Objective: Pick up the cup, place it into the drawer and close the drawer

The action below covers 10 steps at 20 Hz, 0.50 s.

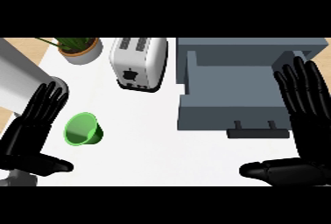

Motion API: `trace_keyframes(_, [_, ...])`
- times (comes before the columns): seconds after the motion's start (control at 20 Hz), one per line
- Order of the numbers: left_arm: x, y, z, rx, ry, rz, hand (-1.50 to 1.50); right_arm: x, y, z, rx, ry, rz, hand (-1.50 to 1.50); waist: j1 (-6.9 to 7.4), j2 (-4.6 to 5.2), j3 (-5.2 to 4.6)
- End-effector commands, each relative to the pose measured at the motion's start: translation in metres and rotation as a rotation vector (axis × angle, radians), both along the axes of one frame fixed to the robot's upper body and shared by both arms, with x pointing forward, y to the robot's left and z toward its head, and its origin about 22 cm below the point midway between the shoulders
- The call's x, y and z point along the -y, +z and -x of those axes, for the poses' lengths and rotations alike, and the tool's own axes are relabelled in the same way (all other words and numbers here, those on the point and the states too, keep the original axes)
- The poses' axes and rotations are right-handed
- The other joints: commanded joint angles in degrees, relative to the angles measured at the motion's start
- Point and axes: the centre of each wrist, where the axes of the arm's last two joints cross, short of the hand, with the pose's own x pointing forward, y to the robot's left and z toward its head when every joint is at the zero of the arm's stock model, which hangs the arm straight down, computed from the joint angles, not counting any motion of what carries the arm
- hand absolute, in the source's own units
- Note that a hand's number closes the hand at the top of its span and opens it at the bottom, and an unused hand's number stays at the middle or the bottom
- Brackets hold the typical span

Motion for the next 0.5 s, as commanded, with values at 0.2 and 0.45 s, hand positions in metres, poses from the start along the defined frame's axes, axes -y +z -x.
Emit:
trace_keyframes(0.2, [-0.016, -0.040, -0.006, -0.025, 0.075, -0.030, -1.50, -0.002, -0.006, -0.002, -0.016, 0.004, 0.004, -1.50, -0.03, 0.02, 0.00])
trace_keyframes(0.45, [-0.029, -0.072, -0.002, -0.050, 0.034, -0.046, -1.50, 0.006, 0.004, -0.012, -0.012, 0.011, -0.021, -1.50, -0.07, 0.05, -0.01])
